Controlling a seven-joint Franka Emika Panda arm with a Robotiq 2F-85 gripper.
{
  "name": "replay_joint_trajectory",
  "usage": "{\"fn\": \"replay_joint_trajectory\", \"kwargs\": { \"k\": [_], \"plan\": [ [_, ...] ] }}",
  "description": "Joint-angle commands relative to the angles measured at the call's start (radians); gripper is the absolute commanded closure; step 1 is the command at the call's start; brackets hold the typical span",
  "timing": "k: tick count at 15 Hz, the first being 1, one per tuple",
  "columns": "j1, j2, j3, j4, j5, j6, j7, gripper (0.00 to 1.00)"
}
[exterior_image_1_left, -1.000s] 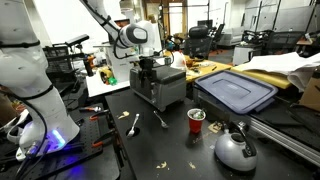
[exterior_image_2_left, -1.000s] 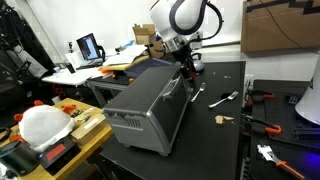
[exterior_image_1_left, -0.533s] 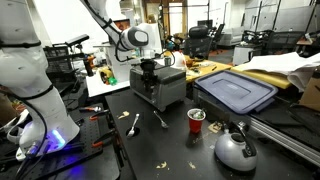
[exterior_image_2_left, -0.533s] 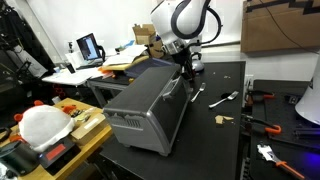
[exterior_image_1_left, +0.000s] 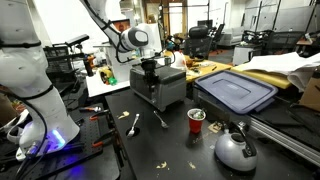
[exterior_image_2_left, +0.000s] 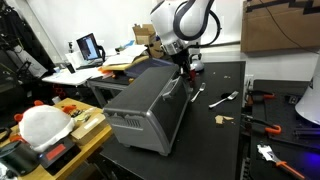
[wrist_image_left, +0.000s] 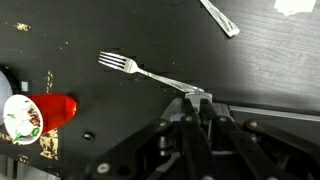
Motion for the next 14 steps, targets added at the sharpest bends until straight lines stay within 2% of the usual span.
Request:
{"fn": "replay_joint_trajectory", "kwargs": {
  "k": [1, 7, 9, 12, 13, 14],
  "plan": [
    [0.008, -0.009, -0.01, -0.003, -0.041, 0.032, 0.047, 0.57],
    [0.006, -0.001, -0.011, 0.0, -0.032, 0.054, 0.063, 0.12],
    [0.004, 0.003, -0.01, 0.001, -0.016, 0.052, 0.055, 0.0],
    [-0.002, 0.009, -0.011, -0.001, 0.016, 0.049, 0.043, 0.0],
    [-0.003, 0.012, -0.011, 0.0, 0.028, 0.049, 0.038, 0.25],
    [-0.005, 0.016, -0.011, 0.002, 0.043, 0.048, 0.031, 0.25]
  ]
}}
